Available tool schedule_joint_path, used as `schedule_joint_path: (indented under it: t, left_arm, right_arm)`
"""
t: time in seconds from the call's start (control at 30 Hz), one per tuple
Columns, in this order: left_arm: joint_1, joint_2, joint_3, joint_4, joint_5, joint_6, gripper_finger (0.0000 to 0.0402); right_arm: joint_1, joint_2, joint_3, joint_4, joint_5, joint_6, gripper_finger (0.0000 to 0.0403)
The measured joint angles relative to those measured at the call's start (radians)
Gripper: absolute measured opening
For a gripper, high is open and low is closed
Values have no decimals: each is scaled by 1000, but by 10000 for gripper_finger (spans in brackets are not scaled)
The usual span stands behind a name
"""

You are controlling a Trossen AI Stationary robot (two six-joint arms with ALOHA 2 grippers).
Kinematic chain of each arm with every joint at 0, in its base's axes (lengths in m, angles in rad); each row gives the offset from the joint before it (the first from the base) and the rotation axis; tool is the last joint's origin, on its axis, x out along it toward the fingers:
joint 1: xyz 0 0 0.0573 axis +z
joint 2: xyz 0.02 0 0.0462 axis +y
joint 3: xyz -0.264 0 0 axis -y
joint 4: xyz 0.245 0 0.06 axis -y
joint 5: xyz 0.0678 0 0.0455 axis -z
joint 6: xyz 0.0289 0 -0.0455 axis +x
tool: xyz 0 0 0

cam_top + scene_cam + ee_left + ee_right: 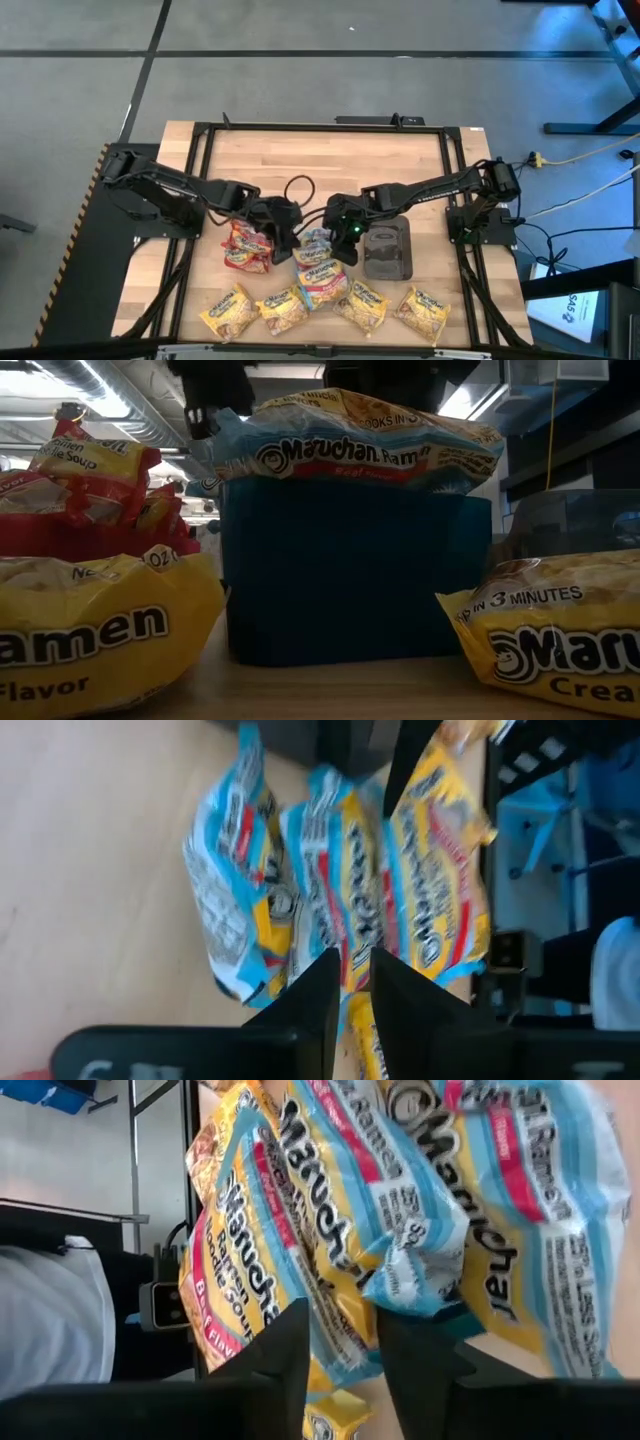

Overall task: Sort Maruchan noodles
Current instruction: Adjust the blue noodle packs in the blue bin

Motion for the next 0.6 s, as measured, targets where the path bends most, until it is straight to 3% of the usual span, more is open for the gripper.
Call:
schedule_joint_path:
  t: [0.27, 0.47, 0.6]
  left_arm:
    - [3, -104, 0, 50, 4, 8, 53]
    - [-48, -111, 0, 154, 22, 8, 53]
    - [-82, -90, 0, 135, 30, 7, 53]
  right_arm:
    - [-23, -23, 18, -51, -30, 1, 140]
    - [-35, -28, 113, -236, -121, -5, 139]
    - [-20, -28, 137, -358, -196, -5, 139]
